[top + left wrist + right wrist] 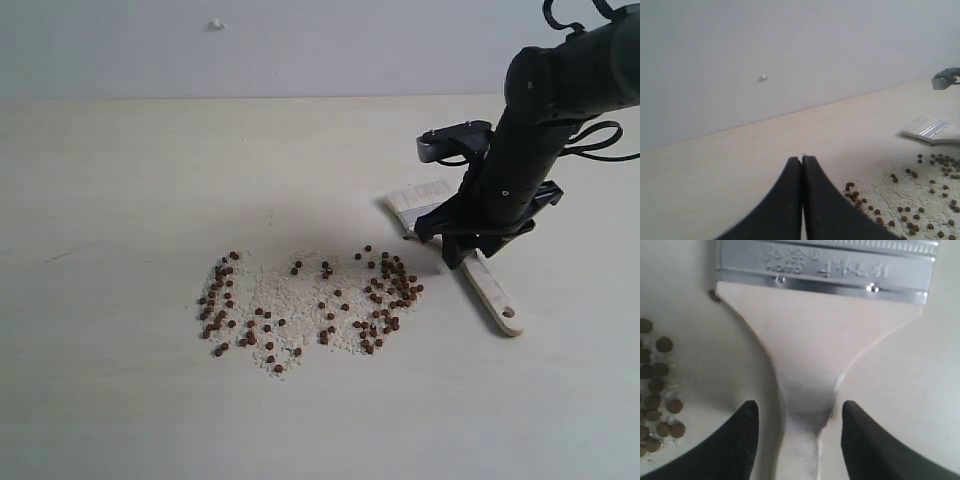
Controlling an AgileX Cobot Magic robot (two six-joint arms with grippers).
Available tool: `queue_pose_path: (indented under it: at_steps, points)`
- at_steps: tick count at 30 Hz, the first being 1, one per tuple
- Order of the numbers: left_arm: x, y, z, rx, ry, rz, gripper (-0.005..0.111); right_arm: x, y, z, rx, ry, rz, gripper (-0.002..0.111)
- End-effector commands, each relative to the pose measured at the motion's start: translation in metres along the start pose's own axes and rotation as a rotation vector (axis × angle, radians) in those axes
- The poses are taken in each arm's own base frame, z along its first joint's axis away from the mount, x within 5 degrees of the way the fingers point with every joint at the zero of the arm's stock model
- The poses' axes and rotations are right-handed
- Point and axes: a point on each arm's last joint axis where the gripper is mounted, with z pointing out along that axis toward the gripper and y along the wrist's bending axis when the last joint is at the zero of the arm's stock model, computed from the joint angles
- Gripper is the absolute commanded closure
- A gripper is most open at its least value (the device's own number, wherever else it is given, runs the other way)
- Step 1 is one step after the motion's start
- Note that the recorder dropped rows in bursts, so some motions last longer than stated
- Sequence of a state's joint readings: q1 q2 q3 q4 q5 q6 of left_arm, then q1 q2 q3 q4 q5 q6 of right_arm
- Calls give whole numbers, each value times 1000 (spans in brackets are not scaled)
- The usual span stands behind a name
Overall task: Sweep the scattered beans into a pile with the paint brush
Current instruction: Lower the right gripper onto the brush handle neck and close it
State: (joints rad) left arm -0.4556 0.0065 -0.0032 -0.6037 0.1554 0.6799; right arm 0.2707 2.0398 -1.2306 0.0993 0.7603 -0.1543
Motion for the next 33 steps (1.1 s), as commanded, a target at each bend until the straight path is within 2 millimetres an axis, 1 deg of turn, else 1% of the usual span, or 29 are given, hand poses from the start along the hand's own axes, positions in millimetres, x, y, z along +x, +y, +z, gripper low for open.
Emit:
queue_pose_path:
  at_steps: [1,11,16,19,25,28,29,33]
  points:
    - [1,0,0,5,-5,-1,107,-3,-3,2,9,-14,3,60]
    - [1,0,0,5,-5,-1,107,-2,-4,11,8,4,5,60]
    - [1,0,0,5,-5,-1,107,-2,-4,11,8,4,5,62]
    - [1,0,0,5,-5,-1,107,-2,-4,11,8,4,11,70]
    - [1,0,0,5,-5,-1,107,-2,-4,11,8,4,11,92]
    - [1,0,0,5,-5,-1,107,-1,-4,11,7,11,11,106]
    - [1,0,0,5,-5,-1,107,-1,-4,11,8,11,10,108]
    - [1,0,0,5,-5,-1,107,-4,-4,7,12,-18,9,108]
